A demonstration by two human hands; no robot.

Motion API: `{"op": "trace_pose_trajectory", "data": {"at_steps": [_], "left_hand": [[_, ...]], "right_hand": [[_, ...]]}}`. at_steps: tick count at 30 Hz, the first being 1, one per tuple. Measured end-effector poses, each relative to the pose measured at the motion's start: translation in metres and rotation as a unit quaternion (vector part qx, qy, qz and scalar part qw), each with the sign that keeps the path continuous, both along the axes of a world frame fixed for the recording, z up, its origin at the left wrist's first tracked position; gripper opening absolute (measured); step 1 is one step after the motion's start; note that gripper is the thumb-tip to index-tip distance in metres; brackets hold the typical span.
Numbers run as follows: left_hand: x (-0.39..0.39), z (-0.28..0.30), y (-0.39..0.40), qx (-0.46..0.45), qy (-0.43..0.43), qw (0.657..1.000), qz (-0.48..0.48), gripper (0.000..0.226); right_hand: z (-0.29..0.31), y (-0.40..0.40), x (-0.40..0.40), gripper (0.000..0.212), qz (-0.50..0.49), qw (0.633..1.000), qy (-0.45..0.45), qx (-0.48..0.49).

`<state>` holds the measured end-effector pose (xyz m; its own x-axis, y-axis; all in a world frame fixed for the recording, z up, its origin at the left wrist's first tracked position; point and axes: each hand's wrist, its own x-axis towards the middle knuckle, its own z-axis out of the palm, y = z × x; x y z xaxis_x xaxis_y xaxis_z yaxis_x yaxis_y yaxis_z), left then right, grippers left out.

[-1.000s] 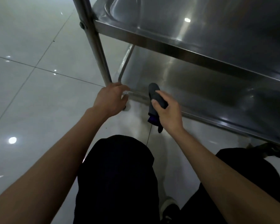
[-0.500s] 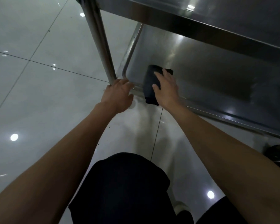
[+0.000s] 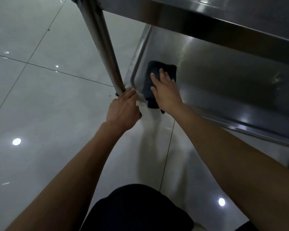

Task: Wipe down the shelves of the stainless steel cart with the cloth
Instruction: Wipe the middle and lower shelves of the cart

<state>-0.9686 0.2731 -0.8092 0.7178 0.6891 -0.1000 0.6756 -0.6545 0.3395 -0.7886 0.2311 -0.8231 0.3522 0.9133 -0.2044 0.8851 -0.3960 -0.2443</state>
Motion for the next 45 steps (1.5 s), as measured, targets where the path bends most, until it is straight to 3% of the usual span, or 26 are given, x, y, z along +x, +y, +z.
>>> {"op": "trace_pose_trajectory", "data": {"at_steps": [6,12,17,20,31,39,45], "left_hand": [[-0.005,-0.003,0.002,-0.004,-0.03,1.0,0.007,0.023],[-0.008,-0.002,0.001,-0.002,-0.03,1.0,0.009,0.027],[0.005,-0.001,-0.005,0.032,0.04,0.999,-0.008,0.042],[0.023,0.003,-0.015,0.058,0.035,0.997,-0.037,0.049],[0.121,0.0,-0.064,0.034,0.048,0.983,-0.175,0.037],[0.137,-0.01,-0.068,0.032,0.038,0.986,-0.157,0.032],[0.133,-0.014,-0.07,0.033,0.021,0.987,-0.157,0.032]], "right_hand": [[-0.002,0.049,-0.016,0.058,0.055,0.998,-0.01,-0.021],[-0.006,0.038,-0.019,0.06,0.049,0.999,-0.012,0.0],[-0.013,0.005,-0.004,0.064,-0.005,0.999,-0.019,0.031],[-0.015,-0.022,0.012,0.064,-0.043,0.998,-0.019,0.039],[-0.02,-0.152,0.105,0.061,-0.158,0.984,-0.024,0.082],[-0.021,-0.246,0.179,0.053,-0.285,0.954,-0.035,0.086],[-0.021,-0.244,0.179,0.054,-0.303,0.948,-0.049,0.089]]}}
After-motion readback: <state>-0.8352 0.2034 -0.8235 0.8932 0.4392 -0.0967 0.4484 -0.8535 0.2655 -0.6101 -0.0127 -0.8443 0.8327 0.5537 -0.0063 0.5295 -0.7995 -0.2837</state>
